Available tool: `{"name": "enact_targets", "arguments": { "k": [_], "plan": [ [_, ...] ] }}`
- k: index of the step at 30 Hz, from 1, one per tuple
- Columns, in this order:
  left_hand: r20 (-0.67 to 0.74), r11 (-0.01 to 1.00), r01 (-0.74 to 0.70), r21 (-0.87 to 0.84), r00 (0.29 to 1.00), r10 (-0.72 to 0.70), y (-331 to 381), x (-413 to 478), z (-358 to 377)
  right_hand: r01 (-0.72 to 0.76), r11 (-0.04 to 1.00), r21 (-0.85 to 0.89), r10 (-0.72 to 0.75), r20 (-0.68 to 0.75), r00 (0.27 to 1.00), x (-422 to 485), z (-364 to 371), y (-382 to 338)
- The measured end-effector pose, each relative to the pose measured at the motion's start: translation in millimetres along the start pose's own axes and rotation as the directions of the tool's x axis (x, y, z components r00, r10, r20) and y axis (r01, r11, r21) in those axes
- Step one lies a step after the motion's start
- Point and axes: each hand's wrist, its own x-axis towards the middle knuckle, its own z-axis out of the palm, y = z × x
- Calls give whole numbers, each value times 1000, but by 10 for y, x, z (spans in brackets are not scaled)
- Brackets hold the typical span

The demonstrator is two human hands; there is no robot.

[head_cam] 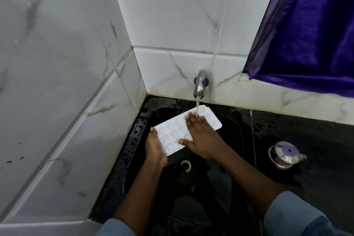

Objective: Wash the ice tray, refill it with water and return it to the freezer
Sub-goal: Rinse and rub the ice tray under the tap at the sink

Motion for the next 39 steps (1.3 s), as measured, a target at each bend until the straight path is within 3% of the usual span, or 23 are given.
{"name": "enact_targets", "arguments": {
  "k": [3,9,14,19,21,24,26,28,31,36,39],
  "plan": [
    [-3,1000,9,19,1000,-9,-1,53,124,53,999,6,-53,2,999,-51,1,69],
    [-22,996,20,90,1000,-18,-164,216,299,-182,983,-38,179,-65,982,-29,-106,458],
    [26,997,49,64,998,-51,-281,359,326,-6,1000,-3,6,2,1000,-106,-51,340],
    [-30,993,51,108,998,-48,-286,354,436,-226,973,-55,223,-57,973,-100,-127,610],
    [-36,989,41,145,999,-37,-300,376,494,-186,982,-43,185,-28,982,-92,-105,511],
    [32,993,60,103,997,-64,-321,324,594,20,997,-75,-20,1,1000,-87,-15,250],
    [23,992,73,103,997,-76,-299,293,620,83,989,-122,-84,1,996,-55,-14,236],
    [-13,988,59,143,998,-58,-259,313,591,-10,989,-145,4,-42,999,-18,-72,325],
    [94,993,111,45,989,-115,-262,292,583,-144,981,-134,132,-93,987,8,-122,367],
    [125,994,105,14,987,-105,-214,216,585,98,984,-148,-104,-28,994,17,-19,59],
    [172,991,130,6,977,-129,-200,197,578,8,987,-161,-22,-80,997,42,-33,107]
  ]
}}
